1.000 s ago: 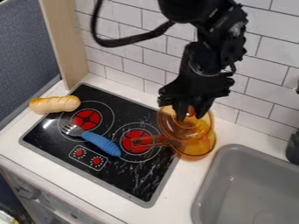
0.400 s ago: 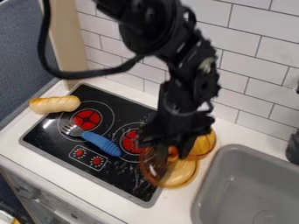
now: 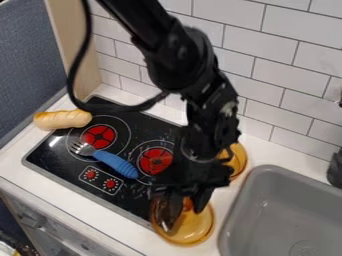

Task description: Took off the yellow lid and placed it on the lower right corner of the burner

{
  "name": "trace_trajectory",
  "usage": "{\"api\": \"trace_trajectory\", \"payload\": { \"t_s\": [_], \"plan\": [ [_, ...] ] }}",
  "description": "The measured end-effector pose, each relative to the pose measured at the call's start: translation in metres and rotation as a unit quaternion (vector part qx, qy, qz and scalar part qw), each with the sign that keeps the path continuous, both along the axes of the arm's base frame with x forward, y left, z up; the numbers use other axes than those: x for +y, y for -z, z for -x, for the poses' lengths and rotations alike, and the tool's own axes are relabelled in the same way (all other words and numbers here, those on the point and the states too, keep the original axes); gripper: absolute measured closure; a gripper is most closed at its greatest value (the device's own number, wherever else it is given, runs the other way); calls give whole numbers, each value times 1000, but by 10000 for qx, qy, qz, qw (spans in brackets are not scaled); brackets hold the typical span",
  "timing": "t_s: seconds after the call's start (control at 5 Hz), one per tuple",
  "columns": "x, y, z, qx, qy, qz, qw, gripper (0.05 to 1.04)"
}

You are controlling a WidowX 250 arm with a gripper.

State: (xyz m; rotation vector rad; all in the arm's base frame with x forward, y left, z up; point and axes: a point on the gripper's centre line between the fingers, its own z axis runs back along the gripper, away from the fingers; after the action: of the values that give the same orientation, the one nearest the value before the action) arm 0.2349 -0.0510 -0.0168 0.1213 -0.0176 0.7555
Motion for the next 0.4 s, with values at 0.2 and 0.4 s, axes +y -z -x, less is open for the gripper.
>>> {"api": "trace_trajectory", "payload": {
  "t_s": [0.2,0.4],
  "plan": [
    [0,16,2,227,71,26,9997,705],
    [-3,22,-2,269,75,149,9995,705]
  ]
}}
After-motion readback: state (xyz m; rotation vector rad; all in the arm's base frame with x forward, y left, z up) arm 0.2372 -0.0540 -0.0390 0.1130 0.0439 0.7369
